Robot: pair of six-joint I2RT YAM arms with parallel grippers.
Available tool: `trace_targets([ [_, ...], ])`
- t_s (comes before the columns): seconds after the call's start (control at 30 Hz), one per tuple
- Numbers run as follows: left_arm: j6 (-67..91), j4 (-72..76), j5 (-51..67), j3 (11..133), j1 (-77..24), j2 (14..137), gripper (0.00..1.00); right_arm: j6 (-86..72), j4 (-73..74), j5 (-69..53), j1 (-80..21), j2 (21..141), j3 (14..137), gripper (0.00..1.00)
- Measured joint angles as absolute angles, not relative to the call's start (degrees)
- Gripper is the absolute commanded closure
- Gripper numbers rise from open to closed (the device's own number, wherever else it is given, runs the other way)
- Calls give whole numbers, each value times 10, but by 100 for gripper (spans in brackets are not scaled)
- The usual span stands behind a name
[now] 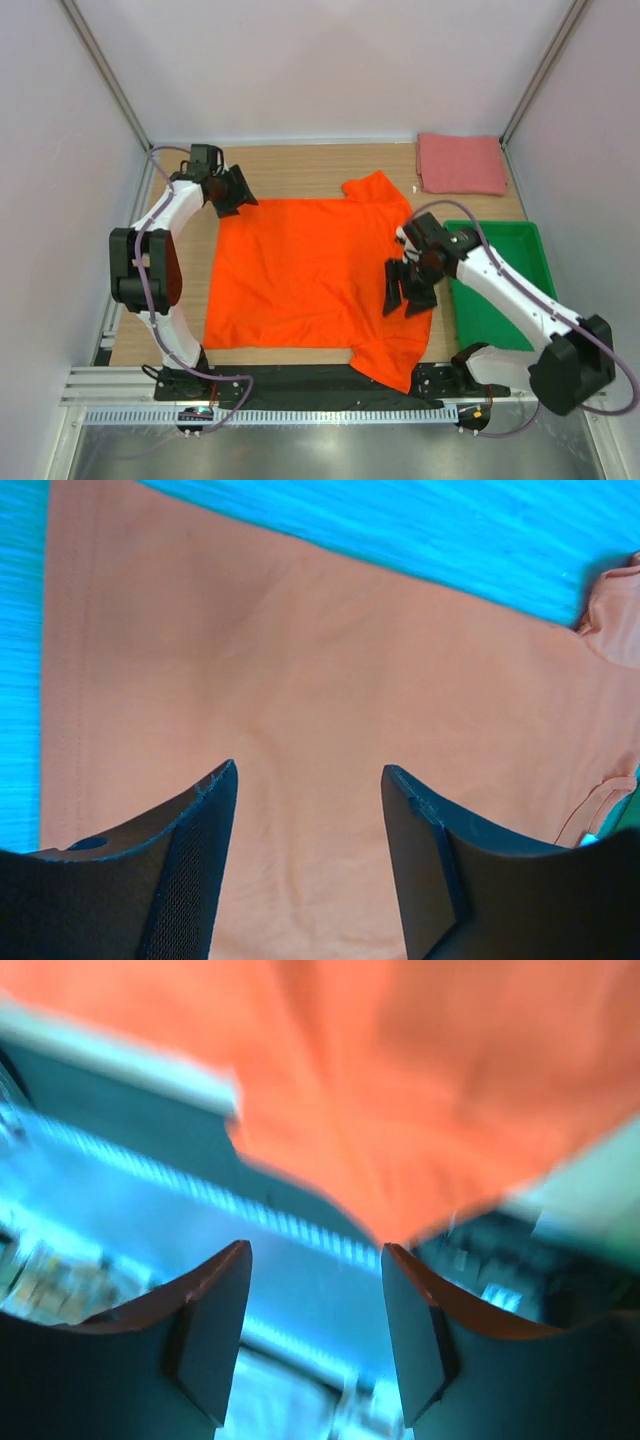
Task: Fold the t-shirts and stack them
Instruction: Flatten the tshirt out
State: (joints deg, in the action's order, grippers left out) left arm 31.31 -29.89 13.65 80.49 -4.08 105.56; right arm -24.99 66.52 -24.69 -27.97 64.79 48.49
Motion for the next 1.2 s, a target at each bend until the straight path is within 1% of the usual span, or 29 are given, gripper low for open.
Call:
trace_targets([
  [0.1, 310, -299, 126, 805, -43, 1043, 39, -259, 574, -133, -277, 734, 590, 36],
  [0.23, 310, -302, 112, 804, -51, 1058, 39, -270, 440, 17, -259, 841, 651, 37],
  [0.3, 310, -303, 107, 805, -57, 1076, 38, -270, 390, 85, -244, 919, 686, 37],
  [0.5, 327, -313, 80, 828, -72, 1159, 32, -250, 300, 194, -208, 1138, 816, 36],
  [0.57, 334, -318, 69, 848, -72, 1169, 31, -237, 278, 214, -201, 1180, 840, 36],
  [0.67, 342, -324, 54, 888, -70, 1200, 31, -219, 242, 235, -198, 1204, 876, 36],
  [0.8, 343, -324, 45, 958, -66, 1246, 32, -206, 229, 243, -193, 1250, 933, 36],
  [1.03, 340, -329, 37, 1098, -44, 1335, 31, -190, 231, 209, -176, 1374, 1115, 37],
  [1.13, 341, -328, 37, 1117, -30, 1347, 30, -181, 237, 175, -169, 1429, 1206, 36],
  [1.2, 341, -329, 37, 1118, -23, 1346, 27, -179, 254, 163, -166, 1456, 1262, 36],
])
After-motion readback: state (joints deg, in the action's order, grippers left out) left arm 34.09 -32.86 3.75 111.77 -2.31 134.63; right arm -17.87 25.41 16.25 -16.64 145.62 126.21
